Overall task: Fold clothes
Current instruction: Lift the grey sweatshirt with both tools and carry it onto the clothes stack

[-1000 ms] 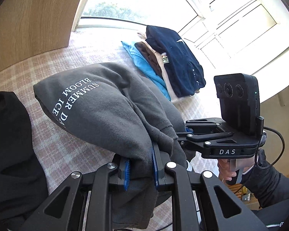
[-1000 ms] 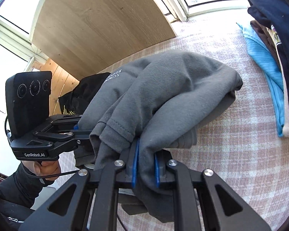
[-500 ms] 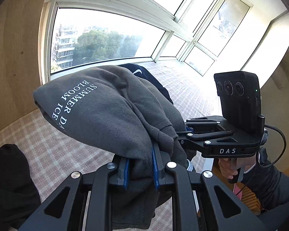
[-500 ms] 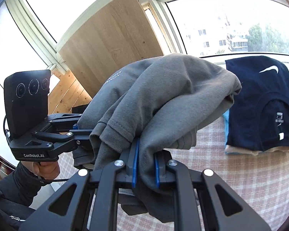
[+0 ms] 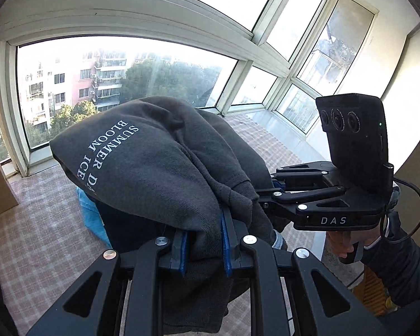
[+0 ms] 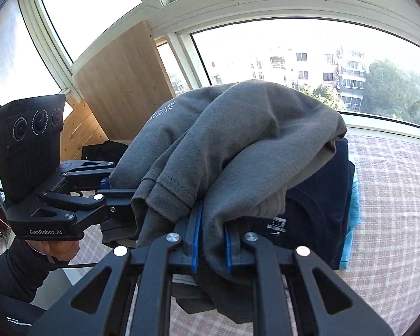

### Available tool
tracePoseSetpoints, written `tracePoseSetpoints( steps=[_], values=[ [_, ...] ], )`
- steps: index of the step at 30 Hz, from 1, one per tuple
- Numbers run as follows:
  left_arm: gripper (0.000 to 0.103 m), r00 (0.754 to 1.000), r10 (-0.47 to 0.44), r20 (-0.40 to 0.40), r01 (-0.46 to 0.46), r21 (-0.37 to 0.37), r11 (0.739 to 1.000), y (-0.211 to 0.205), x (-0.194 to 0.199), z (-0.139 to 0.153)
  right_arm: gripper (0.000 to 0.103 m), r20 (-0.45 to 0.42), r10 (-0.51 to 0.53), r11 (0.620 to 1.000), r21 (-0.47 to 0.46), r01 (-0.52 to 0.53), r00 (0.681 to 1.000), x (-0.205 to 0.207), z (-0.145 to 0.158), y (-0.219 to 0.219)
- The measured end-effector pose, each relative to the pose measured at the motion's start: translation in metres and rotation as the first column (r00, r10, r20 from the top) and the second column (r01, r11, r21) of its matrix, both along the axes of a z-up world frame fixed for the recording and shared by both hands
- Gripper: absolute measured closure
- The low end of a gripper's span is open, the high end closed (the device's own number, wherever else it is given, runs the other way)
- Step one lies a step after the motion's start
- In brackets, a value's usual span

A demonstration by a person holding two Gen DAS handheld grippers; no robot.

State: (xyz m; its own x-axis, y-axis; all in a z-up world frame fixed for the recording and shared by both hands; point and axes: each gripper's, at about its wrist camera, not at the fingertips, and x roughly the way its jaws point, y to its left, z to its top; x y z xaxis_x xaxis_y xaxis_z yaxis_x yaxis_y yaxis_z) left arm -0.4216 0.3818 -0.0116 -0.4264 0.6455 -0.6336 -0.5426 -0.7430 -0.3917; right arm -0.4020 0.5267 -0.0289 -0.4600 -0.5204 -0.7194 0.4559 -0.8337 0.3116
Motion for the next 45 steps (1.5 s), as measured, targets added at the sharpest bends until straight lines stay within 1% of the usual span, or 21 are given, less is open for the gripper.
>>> tracePoseSetpoints(
  steps=[6, 10, 12, 15, 18, 22, 24, 26, 27, 28, 29, 30, 31, 33, 34, 36, 37, 39, 41, 42, 45],
  values=[
    [0.087, 1.000, 0.008, 0.007, -0.007, -0.076, 0.997, 0.033, -0.034, -0.026, 0.089, 0.017, 0.026, 0.999, 0.029, -0.026, 1.000, -0.044, -0.035, 0.027],
    [0.087, 0.997, 0.018, 0.071, -0.012, -0.093, 0.996, 0.030, -0.059, -0.062, 0.089, 0.065, 0.045, 0.997, 0.055, -0.048, 0.997, -0.065, -0.073, 0.025],
    [0.087, 0.992, 0.024, 0.121, -0.010, -0.110, 0.994, 0.030, -0.069, -0.087, 0.089, 0.089, 0.053, 0.996, 0.068, -0.060, 0.995, -0.076, -0.091, 0.024],
    [0.087, 0.984, 0.014, 0.175, 0.011, -0.143, 0.990, 0.035, -0.075, -0.117, 0.089, 0.124, 0.063, 0.994, 0.081, -0.074, 0.990, -0.090, -0.117, 0.023],
    [0.087, 0.985, -0.012, 0.174, 0.038, -0.151, 0.988, 0.038, -0.074, -0.117, 0.090, 0.142, 0.058, 0.996, 0.060, -0.068, 0.988, -0.090, -0.127, 0.027],
    [0.087, 0.987, -0.059, 0.146, 0.088, -0.202, 0.975, 0.043, -0.067, -0.105, 0.090, 0.144, 0.062, 0.995, 0.066, -0.072, 0.988, -0.091, -0.115, 0.043],
    [0.086, 0.987, -0.084, 0.137, 0.113, -0.225, 0.968, 0.042, -0.063, -0.101, 0.090, 0.136, 0.047, 0.992, 0.106, -0.062, 0.990, -0.086, -0.107, 0.053],
    [0.084, 0.984, -0.086, 0.158, 0.121, -0.230, 0.965, 0.036, -0.062, -0.106, 0.090, 0.129, 0.016, 0.988, 0.148, -0.036, 0.992, -0.082, -0.102, 0.067],
    [0.081, 0.982, -0.075, 0.175, 0.116, -0.238, 0.964, 0.032, -0.062, -0.113, 0.090, 0.125, -0.015, 0.984, 0.175, -0.007, 0.992, -0.082, -0.105, 0.076],
    [0.077, 0.976, -0.067, 0.210, 0.114, -0.223, 0.968, 0.029, -0.065, -0.123, 0.090, 0.128, -0.044, 0.981, 0.195, 0.018, 0.991, -0.084, -0.112, 0.083],
    [0.075, 0.967, -0.060, 0.248, 0.112, -0.203, 0.973, 0.026, -0.067, -0.133, 0.089, 0.148, -0.065, 0.982, 0.188, 0.036, 0.987, -0.087, -0.122, 0.088],
    [0.075, 0.960, -0.050, 0.277, 0.102, -0.175, 0.979, 0.023, -0.069, -0.139, 0.087, 0.178, -0.078, 0.987, 0.154, 0.051, 0.981, -0.090, -0.132, 0.092],
    [0.074, 0.958, -0.049, 0.283, 0.097, -0.161, 0.982, 0.021, -0.069, -0.139, 0.086, 0.205, -0.090, 0.990, 0.128, 0.064, 0.975, -0.093, -0.138, 0.093],
    [0.074, 0.963, -0.054, 0.266, 0.100, -0.162, 0.982, 0.018, -0.063, -0.131, 0.084, 0.217, -0.088, 0.991, 0.122, 0.063, 0.972, -0.091, -0.134, 0.093],
    [0.075, 0.963, -0.057, 0.264, 0.100, -0.151, 0.983, 0.012, -0.059, -0.126, 0.081, 0.219, -0.082, 0.991, 0.125, 0.055, 0.972, -0.090, -0.129, 0.093],
    [0.074, 0.962, -0.063, 0.265, 0.099, -0.122, 0.988, -0.001, -0.052, -0.116, 0.079, 0.210, -0.072, 0.986, 0.161, 0.039, 0.975, -0.082, -0.117, 0.095],
    [0.072, 0.962, -0.067, 0.265, 0.098, -0.108, 0.989, -0.008, -0.048, -0.111, 0.079, 0.198, -0.066, 0.984, 0.176, 0.031, 0.978, -0.077, -0.110, 0.096],
    [0.069, 0.963, -0.023, 0.267, 0.042, -0.065, 0.997, -0.023, -0.059, -0.103, 0.078, 0.160, -0.053, 0.984, 0.176, 0.025, 0.986, -0.070, -0.092, 0.102],
    [0.067, 0.962, 0.025, 0.272, -0.021, -0.020, 1.000, -0.037, -0.071, -0.095, 0.074, 0.126, -0.077, 0.987, 0.152, 0.058, 0.989, -0.073, -0.077, 0.109],
    [0.067, 0.960, 0.051, 0.276, -0.048, -0.017, 0.999, -0.042, -0.085, -0.096, 0.070, 0.115, -0.088, 0.989, 0.126, 0.073, 0.990, -0.077, -0.071, 0.115],
    [0.067, 0.948, 0.128, 0.290, -0.128, -0.019, 0.992, -0.054, -0.133, -0.101, 0.069, 0.081, -0.113, 0.989, 0.106, 0.104, 0.990, -0.101, -0.062, 0.107]
  ],
)
